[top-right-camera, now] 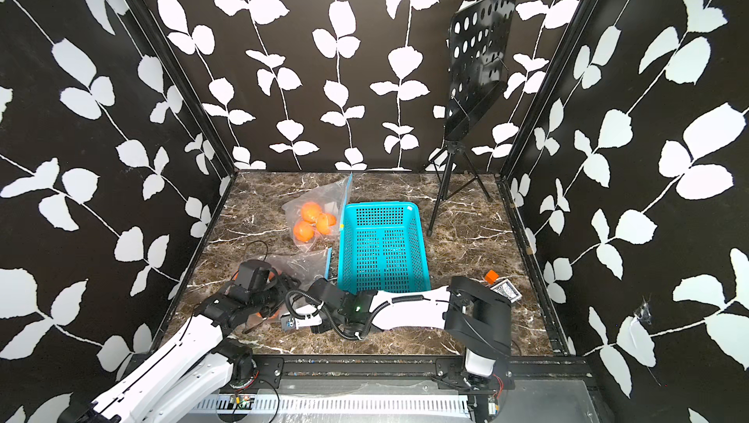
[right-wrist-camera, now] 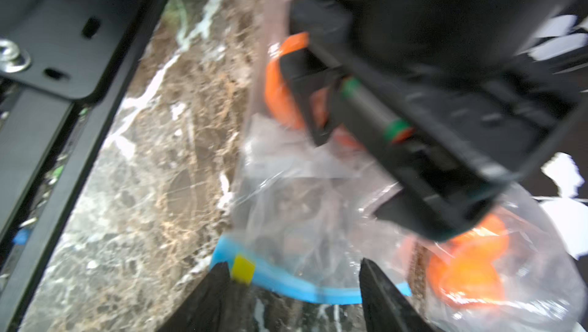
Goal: Open the zip-top bag and take out the orange
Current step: Pick up the zipper food storage bag at the center of the board.
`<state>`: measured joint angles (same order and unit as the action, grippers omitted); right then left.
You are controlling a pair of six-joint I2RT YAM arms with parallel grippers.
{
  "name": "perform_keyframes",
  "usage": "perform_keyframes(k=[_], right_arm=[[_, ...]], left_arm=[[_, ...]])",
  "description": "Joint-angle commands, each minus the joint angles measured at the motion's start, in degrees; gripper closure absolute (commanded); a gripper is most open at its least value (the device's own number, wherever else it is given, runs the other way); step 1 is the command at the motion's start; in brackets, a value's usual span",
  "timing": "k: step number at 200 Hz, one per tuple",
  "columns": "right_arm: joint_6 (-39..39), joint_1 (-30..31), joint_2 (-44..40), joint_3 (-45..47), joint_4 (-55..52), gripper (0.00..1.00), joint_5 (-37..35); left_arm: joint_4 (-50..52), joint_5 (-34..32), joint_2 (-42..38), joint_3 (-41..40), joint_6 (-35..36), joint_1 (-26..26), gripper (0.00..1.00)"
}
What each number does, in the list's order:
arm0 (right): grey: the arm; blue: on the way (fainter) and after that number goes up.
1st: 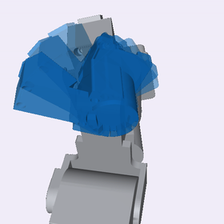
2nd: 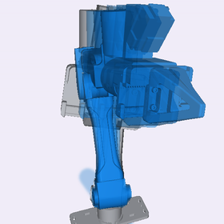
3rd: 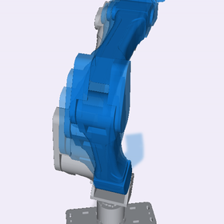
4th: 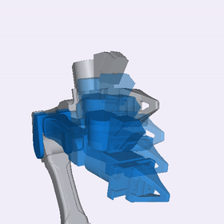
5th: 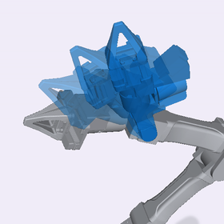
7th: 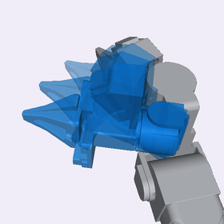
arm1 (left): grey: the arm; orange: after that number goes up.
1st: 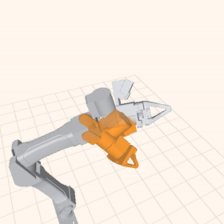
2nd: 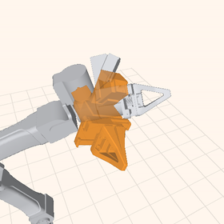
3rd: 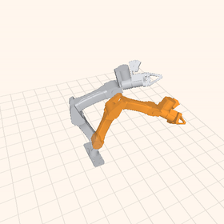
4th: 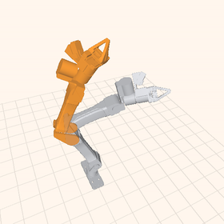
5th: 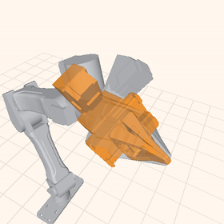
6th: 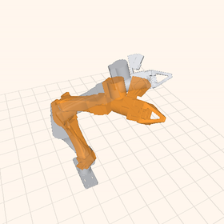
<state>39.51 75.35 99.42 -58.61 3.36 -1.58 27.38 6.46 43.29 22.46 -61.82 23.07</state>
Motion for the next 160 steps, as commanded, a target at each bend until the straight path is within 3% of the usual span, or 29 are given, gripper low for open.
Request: perform_keyframes(k=[1,17,36,55,77,104,139,160], right_arm=[[1.7,0.4,1.1,-1.7,-3.9,0.37,1.6],[1.5,0.3,0.5,-0.7,-3.0,0.36,1.9],[1.7,0.6,2.8,-1.7,-1.0,0.35,1.5],[2.8,0.5,7.0,-4.3,1.3,0.4,-1.5],[1.5,-1.6,8.2,-6.4,1.2,0.69,1.3],[-1.8,-4.7,5.2,-5.0,3.0,0.7,8.0],[0.0,-5.0,9.6,-11.4,-3.6,1.0,5.9],[0.1,-5.5,10.0,-12.1,-4.4,1.0,6.2]], left_arm=[[-1.8,0.9,1.4,-0.5,3.3,-1.1,0.28],[-1.8,-0.3,2.4,-0.6,4.1,-1.9,0.28],[-5.8,4.0,4.3,-2.0,4.2,-4.4,0.3],[-5.6,3.9,6.1,-1.2,5.4,-4.7,0.3],[-4.9,3.6,7.1,-0.5,6.7,-5.7,0.3],[-5.7,4.1,8.5,-0.8,7.4,-7.3,0.3],[-8.7,4.5,12.7,-1.0,7.9,-8.2,0.3],[-8.9,2.4,15.2,-0.6,9.3,-11.3,0.31]])
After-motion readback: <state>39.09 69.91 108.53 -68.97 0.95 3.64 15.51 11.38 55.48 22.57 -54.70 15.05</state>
